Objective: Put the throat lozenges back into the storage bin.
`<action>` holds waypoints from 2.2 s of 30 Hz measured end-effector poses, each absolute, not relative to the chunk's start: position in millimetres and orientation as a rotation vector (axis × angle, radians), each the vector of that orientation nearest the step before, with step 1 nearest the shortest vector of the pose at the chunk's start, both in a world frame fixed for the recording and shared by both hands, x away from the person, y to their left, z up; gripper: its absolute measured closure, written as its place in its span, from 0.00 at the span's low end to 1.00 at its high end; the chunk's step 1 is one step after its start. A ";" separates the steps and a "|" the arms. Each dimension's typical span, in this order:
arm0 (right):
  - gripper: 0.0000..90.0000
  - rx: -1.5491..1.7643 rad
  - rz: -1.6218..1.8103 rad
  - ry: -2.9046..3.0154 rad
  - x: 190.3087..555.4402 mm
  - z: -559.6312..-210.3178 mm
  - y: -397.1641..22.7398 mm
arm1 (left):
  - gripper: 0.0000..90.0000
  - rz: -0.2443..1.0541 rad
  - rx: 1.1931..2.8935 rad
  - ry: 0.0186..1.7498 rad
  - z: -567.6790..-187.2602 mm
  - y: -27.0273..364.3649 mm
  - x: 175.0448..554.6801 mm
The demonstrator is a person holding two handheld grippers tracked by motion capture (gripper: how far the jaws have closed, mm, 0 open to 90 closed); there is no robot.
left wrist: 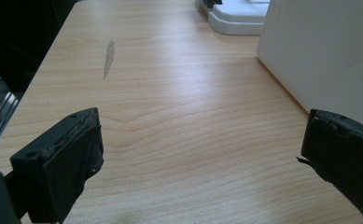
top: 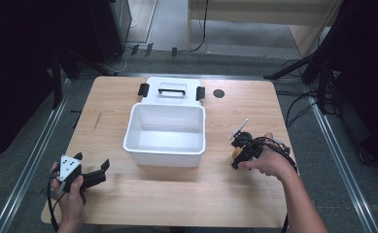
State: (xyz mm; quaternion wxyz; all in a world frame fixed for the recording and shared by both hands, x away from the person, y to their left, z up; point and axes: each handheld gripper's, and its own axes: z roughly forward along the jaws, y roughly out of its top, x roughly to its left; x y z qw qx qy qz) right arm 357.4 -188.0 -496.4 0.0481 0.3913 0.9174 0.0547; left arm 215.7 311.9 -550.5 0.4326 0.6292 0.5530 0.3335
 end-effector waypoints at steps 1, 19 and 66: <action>0.23 1.173 0.157 2.797 358.1 -493.7 -187.3 | 0.00 0.832 1.567 1.378 -550.5 312.0 215.6; 0.23 0.991 0.250 2.839 362.5 -454.7 -172.5 | 0.00 0.835 1.567 1.383 -550.4 312.1 215.7; 0.23 0.704 0.327 2.859 392.8 -382.2 -124.6 | 0.00 0.811 1.565 1.375 -550.7 312.0 217.1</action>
